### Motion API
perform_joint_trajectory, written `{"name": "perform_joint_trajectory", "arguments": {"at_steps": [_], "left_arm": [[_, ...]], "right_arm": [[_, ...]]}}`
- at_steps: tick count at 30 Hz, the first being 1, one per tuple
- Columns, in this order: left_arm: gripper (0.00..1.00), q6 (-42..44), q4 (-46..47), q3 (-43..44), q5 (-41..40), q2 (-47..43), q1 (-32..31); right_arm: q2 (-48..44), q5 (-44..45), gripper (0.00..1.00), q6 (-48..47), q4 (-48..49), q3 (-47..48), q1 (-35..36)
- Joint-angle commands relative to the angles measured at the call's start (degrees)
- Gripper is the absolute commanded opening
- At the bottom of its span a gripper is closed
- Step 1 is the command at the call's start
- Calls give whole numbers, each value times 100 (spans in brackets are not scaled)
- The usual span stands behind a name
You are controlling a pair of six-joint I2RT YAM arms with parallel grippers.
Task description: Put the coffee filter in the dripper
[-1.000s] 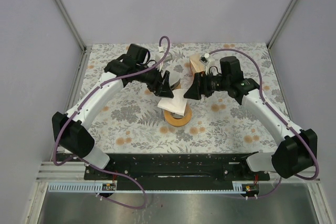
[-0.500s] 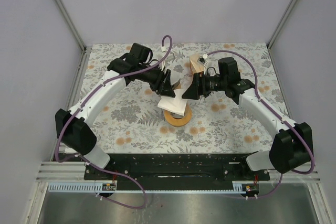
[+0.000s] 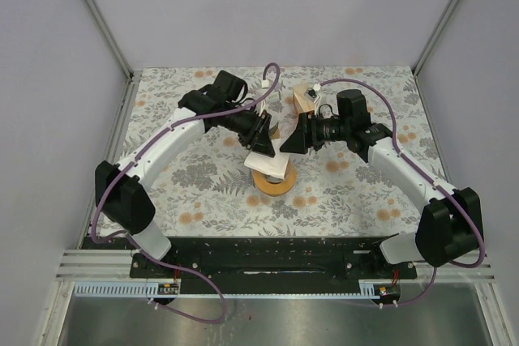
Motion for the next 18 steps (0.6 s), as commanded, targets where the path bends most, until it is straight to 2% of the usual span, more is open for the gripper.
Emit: {"name": "perform_joint_trajectory", "arguments": {"at_steps": [1,6,12,18], "left_arm": [[21,367,-193,380,4,5,-145],[0,788,-518,723,-567,-118,-294],[0,1763,-853,785,-1551,-505,-891],[0,2713,-924,364,-2623,-821,-1621]], "right_arm": [[-60,-146,73,50,293,5,-42],[-288,-58,73,-187,-118,180,-42],[-797,390,76,-864,-1234,611,-103],[-1351,1004,79,-1172,-2175,1111,-183]]}}
